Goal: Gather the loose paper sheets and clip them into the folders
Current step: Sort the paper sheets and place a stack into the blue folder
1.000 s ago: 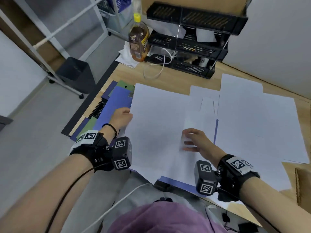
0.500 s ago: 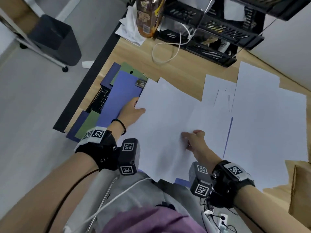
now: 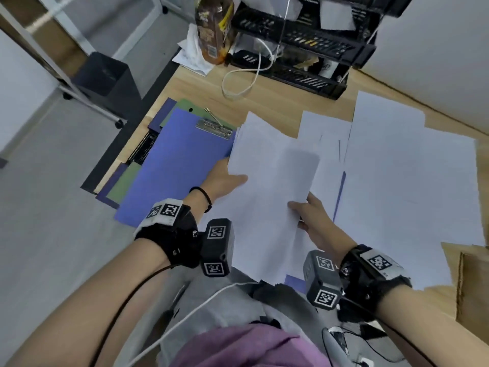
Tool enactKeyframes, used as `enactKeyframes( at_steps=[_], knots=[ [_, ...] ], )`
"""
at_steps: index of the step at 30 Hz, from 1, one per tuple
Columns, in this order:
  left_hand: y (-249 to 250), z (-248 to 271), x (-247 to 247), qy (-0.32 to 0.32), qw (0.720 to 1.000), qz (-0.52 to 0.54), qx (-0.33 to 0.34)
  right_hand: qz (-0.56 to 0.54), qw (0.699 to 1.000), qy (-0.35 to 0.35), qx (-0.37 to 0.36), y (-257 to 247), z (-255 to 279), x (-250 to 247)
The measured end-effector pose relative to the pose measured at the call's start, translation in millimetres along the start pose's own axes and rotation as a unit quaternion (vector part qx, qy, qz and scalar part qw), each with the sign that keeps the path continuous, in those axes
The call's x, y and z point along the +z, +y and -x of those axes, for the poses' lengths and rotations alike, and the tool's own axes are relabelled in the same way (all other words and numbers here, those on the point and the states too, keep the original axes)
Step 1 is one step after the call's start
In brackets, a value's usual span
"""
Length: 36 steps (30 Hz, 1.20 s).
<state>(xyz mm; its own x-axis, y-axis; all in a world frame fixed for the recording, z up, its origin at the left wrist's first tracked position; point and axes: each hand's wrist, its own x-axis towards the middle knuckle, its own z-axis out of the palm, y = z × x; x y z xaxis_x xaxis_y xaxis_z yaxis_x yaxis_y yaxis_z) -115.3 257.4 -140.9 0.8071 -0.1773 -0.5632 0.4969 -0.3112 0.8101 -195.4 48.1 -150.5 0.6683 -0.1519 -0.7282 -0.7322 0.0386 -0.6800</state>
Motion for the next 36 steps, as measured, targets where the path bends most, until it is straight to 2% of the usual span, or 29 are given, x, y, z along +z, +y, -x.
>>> enactKeyframes(
  at_steps=[4,6,8,11,13,16,19,22,27,30,32,34,36],
  knots=[
    [45.8,19.2,50.9,0.005,0.997,0.048,0.061,-0.036,0.996,0.048,-0.070,-22.9,21.4,-65.9],
    [78.0,25.6,73.6,0.016,0.992,0.081,0.098,-0.058,0.988,0.067,-0.127,-47.9,33.4,-95.6],
    [112.0,35.1,93.8,0.000,0.982,0.122,0.141,-0.088,0.973,0.083,-0.198,-77.1,48.4,-122.5],
    [150.0,47.4,105.6,-0.016,0.964,0.157,0.212,-0.110,0.947,0.075,-0.293,-111.8,65.8,-147.5],
    [156.1,52.9,109.0,-0.015,0.957,0.156,0.245,-0.097,0.937,0.044,-0.333,-114.6,73.1,-160.1],
    [131.8,52.2,107.0,-0.002,0.972,0.100,0.211,-0.046,0.951,0.000,-0.305,-84.2,67.7,-168.9],
    [95.4,50.9,106.7,-0.038,0.988,0.001,0.150,0.019,0.969,-0.060,-0.240,-36.2,58.6,-169.9],
    [96.9,54.9,105.4,-0.029,0.987,-0.035,0.154,0.027,0.965,-0.099,-0.241,-22.7,58.8,-165.0],
    [137.1,65.6,104.1,0.013,0.971,0.042,0.235,-0.006,0.955,-0.055,-0.293,-66.9,61.8,-162.5],
    [139.7,72.7,106.1,0.005,0.959,0.121,0.257,-0.067,0.948,-0.033,-0.309,-82.0,64.3,-166.4],
    [125.5,72.7,108.7,0.002,0.964,0.115,0.241,-0.067,0.950,-0.047,-0.302,-72.9,61.0,-171.2],
    [102.2,70.3,110.9,0.009,0.977,0.077,0.199,-0.030,0.958,-0.065,-0.279,-51.7,54.5,-175.5],
    [81.7,64.0,109.2,0.012,0.984,0.063,0.165,-0.021,0.965,-0.045,-0.259,-36.2,50.4,-181.2]
  ],
)
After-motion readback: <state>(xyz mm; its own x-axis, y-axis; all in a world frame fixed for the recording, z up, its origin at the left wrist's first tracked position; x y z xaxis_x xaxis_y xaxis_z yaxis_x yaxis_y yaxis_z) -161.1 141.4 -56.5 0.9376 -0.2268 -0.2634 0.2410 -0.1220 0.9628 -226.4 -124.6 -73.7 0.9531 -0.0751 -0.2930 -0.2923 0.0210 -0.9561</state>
